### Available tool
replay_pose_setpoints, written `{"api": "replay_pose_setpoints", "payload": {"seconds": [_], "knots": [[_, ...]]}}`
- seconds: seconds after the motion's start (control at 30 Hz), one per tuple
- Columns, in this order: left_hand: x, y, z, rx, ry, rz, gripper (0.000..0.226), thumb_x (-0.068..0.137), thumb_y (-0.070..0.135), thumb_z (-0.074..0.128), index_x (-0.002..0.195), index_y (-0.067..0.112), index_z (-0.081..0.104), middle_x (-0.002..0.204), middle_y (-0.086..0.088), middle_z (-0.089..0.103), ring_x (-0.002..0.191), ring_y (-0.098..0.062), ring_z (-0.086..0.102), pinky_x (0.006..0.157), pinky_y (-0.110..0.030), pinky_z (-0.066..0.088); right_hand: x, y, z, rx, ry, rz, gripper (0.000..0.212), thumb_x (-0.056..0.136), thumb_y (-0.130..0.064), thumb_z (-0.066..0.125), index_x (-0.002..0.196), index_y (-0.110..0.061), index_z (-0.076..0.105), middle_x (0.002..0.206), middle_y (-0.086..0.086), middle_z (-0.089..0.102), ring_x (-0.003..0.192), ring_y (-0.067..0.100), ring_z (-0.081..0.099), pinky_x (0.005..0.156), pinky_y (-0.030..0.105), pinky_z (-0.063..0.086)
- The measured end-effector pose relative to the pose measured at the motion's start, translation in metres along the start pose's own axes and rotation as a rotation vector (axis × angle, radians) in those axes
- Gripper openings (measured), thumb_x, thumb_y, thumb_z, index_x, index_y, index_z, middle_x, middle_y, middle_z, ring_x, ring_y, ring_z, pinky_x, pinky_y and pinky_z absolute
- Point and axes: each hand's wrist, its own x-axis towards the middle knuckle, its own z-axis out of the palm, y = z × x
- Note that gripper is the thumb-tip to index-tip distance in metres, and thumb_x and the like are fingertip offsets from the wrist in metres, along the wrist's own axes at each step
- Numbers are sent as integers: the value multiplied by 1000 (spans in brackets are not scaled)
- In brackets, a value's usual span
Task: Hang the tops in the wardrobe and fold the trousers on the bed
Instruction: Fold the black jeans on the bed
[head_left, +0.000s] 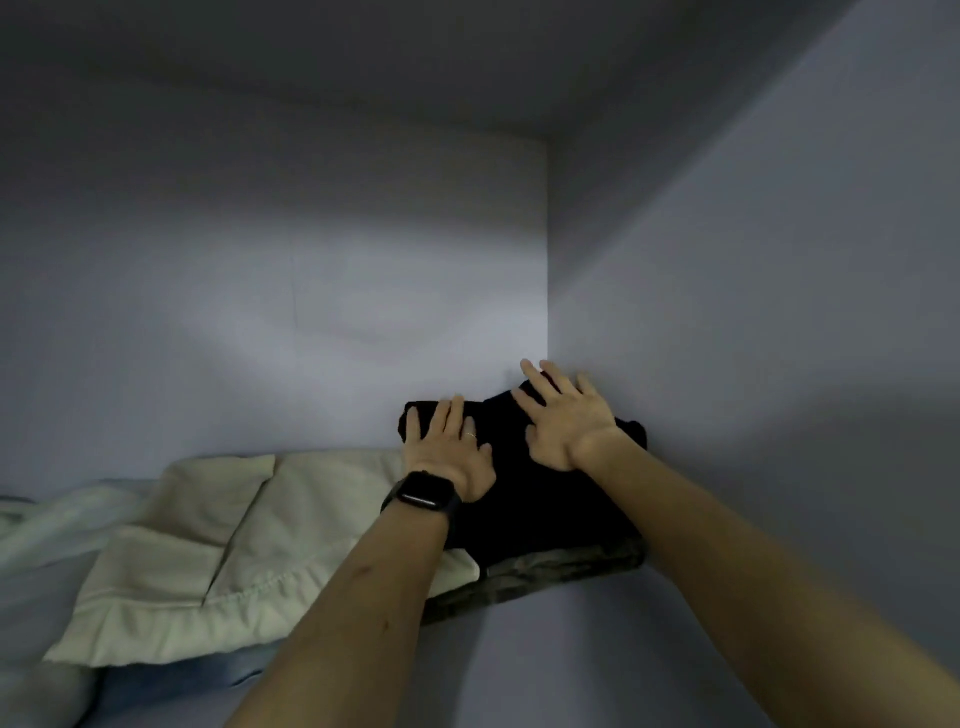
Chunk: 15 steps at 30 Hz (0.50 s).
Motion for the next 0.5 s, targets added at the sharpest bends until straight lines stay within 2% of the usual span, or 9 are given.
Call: {"api": "replay_pose_setpoints", "payload": {"seconds": [0.1, 0.2, 0.3, 0.37, 0.5], "knots": [[1, -11, 14, -266, -156, -30, 59, 105, 52, 15, 161, 35, 2, 169, 3, -11, 155, -16, -12, 123, -52, -9, -3, -2, 21, 282, -161, -10, 58, 106, -53, 13, 160, -40, -5, 168, -2, -16, 156, 17, -9, 126, 40, -1], [6, -13, 27, -278, -164, -60, 61, 102, 58, 15, 160, 39, 4, 168, 8, -9, 155, -13, -11, 121, -52, -10, 5, -3, 35, 405, -233, 19, 59, 106, -56, 13, 160, -41, -4, 168, -4, -13, 156, 15, -6, 125, 37, -1], [14, -11, 30, -245, -141, -78, 62, 101, 60, 15, 159, 41, 6, 168, 9, -9, 154, -12, -12, 120, -55, -10, 10, -8, 37, 365, -208, 54, 59, 105, -56, 11, 160, -41, -4, 169, -3, -11, 156, 16, -4, 125, 37, 1], [16, -13, 23, -241, -99, -60, 62, 101, 59, 16, 160, 39, 9, 169, 8, -6, 155, -12, -10, 121, -56, -8, 7, -15, 32, 269, -155, 104, 58, 106, -53, 10, 160, -39, -3, 170, 1, -6, 156, 19, 0, 124, 42, 4], [-9, -12, 0, -243, -22, 6, 58, 105, 50, 25, 158, 28, 29, 168, 1, 15, 155, -18, 6, 122, -53, 7, -29, -25, 11, 145, -42, 148, 56, 107, -43, 26, 161, -29, 20, 169, 6, 10, 155, 26, 7, 121, 54, 7]]}}
